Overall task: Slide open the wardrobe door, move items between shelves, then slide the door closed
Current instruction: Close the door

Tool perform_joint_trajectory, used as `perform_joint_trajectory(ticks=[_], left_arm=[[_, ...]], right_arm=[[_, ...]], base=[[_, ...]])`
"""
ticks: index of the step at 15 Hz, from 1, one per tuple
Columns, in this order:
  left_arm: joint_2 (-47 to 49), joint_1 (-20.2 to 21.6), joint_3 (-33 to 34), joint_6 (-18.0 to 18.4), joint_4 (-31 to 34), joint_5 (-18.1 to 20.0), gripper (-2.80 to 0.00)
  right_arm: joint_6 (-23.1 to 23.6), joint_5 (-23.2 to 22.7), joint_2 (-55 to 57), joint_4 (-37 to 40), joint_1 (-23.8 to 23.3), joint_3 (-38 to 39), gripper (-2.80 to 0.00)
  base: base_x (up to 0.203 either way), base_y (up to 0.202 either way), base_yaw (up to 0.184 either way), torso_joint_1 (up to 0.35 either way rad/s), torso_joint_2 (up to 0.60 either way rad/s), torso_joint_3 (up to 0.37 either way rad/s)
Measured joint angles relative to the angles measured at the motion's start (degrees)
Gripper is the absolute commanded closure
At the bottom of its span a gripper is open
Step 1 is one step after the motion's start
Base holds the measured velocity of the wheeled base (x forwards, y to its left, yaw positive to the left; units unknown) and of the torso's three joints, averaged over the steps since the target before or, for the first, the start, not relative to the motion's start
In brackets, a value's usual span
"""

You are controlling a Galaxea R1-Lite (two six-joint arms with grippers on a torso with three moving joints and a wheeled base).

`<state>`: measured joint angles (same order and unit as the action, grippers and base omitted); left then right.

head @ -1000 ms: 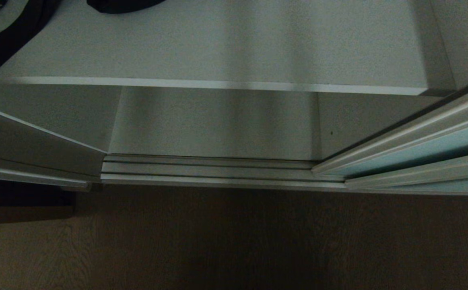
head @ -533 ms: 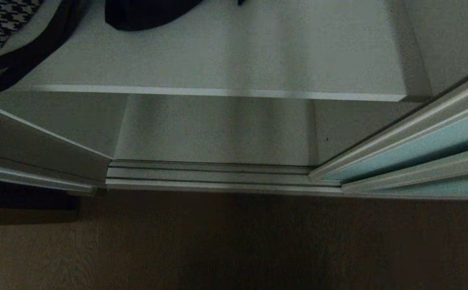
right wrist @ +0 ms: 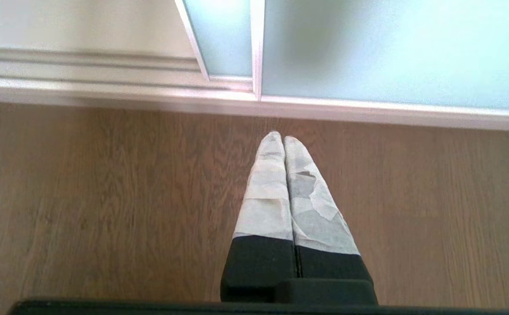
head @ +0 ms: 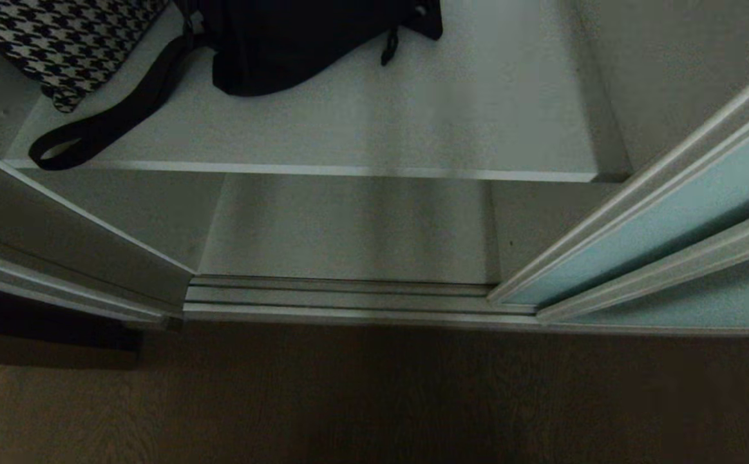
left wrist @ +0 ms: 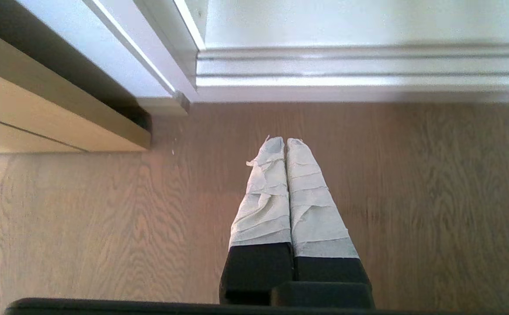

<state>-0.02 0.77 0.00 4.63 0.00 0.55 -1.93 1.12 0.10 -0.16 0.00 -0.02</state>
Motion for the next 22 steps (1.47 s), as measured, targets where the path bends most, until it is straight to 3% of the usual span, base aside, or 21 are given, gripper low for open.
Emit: perform_joint_trajectory(ticks=[16, 22], left_arm=[[0.00, -0.02, 0.00, 0.08, 0.10, -0.04, 0.00], [0.02, 0.00, 0.00, -0.09, -0.10, -0.02, 0.00]], right_arm=[[-0.05, 0.01, -0.02, 0.02, 0.00, 0.00, 0.00], [0.02, 0.01, -0.02, 0.00, 0.00, -0.07, 0.00]], base=[[0.000, 0.000, 0.000, 0.003, 0.00, 0.202], [0.000, 0.000, 0.000, 0.001, 0.00, 0.005]])
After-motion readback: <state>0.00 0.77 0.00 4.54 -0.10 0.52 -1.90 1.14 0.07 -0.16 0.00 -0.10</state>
